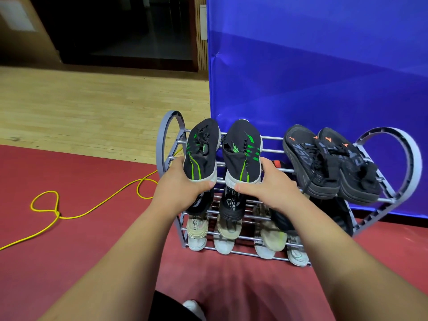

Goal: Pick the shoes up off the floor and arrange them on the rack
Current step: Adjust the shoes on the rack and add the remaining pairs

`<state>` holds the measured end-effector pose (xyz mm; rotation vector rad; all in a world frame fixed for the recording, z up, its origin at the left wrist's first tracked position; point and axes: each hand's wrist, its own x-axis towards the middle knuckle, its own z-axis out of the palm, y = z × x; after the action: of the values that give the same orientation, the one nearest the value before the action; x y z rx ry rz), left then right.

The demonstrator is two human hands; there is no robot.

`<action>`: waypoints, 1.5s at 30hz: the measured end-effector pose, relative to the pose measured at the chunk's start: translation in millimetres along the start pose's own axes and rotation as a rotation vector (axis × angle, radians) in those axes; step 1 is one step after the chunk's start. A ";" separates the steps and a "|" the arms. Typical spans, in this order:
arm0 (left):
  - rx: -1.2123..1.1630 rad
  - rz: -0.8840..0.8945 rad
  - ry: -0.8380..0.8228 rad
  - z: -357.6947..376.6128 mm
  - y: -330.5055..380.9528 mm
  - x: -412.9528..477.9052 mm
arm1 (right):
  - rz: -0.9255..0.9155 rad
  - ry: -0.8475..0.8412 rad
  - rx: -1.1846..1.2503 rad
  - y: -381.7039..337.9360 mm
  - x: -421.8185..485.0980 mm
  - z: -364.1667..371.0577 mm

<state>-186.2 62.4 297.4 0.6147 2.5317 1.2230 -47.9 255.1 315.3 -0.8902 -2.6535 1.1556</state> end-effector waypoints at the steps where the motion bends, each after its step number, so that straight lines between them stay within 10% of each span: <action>1: 0.008 0.008 -0.005 0.3 0.8 -1.3 | 0.001 -0.001 0.002 -0.1 0.2 -0.4; 13: 0.213 0.023 -0.024 6.9 5.0 6.2 | -0.039 -0.003 0.006 9.9 4.1 2.2; 21: 0.211 0.083 -0.056 9.4 -13.0 24.2 | 0.062 -0.094 -0.442 14.6 2.4 2.5; 45: 0.277 -0.052 -0.088 4.2 3.6 -14.6 | 0.057 -0.191 -0.295 13.0 -18.5 -9.8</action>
<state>-170.7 60.3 298.5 0.6417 2.6448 0.8146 -23.5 258.0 315.4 -0.9481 -3.0299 0.9151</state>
